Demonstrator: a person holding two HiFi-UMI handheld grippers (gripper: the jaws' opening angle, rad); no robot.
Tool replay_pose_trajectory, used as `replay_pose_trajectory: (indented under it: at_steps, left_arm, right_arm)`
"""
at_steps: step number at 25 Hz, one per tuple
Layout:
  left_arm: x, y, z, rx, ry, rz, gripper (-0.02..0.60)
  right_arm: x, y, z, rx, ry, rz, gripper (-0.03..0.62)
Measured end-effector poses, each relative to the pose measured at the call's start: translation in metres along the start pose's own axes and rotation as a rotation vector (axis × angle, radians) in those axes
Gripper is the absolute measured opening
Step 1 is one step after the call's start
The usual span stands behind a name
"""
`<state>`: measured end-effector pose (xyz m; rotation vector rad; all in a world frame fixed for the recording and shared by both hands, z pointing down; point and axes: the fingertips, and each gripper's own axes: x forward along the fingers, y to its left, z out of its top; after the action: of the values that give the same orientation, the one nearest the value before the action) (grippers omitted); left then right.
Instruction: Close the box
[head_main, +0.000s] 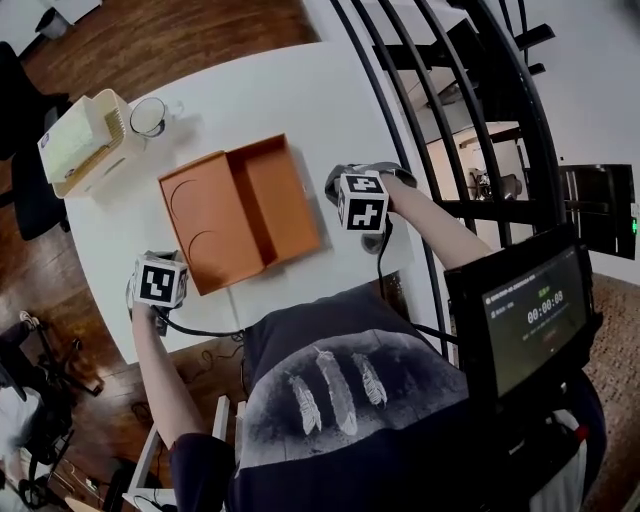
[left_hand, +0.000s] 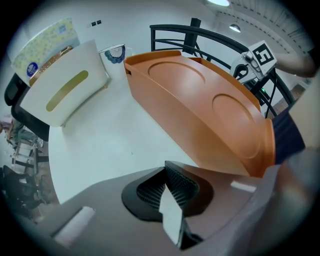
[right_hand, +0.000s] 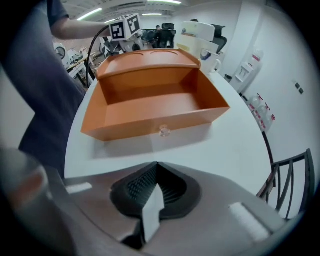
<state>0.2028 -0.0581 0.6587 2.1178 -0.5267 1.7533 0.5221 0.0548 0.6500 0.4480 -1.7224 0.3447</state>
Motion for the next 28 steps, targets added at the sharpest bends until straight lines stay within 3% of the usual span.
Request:
replay_pose_trajectory:
  at_steps: [8, 13, 19, 23, 28]
  left_arm:
    - [-0.004, -0.006, 0.004, -0.006, -0.013, -0.001, 0.017]
    - [0.009, -0.015, -0.001, -0.024, -0.018, -0.062, 0.017]
    - [0.0, -0.005, 0.005, 0.012, -0.009, 0.002, 0.017]
    - [0.01, -0.014, -0.003, -0.015, 0.006, -0.059, 0.017]
    - [0.01, -0.014, -0.003, -0.015, 0.005, -0.06, 0.017]
  right_arm:
    - [0.002, 0.006, 0.029, -0.082, -0.02, 0.03, 0.005]
    - [0.01, 0.009, 0.037, -0.126, 0.008, 0.042, 0.005]
    - [0.012, 0.008, 0.037, -0.132, 0.022, 0.045, 0.005]
    - [0.014, 0.009, 0.038, -0.136, 0.03, 0.039, 0.005]
    - [0.015, 0.009, 0.041, -0.147, 0.034, 0.033, 0.005]
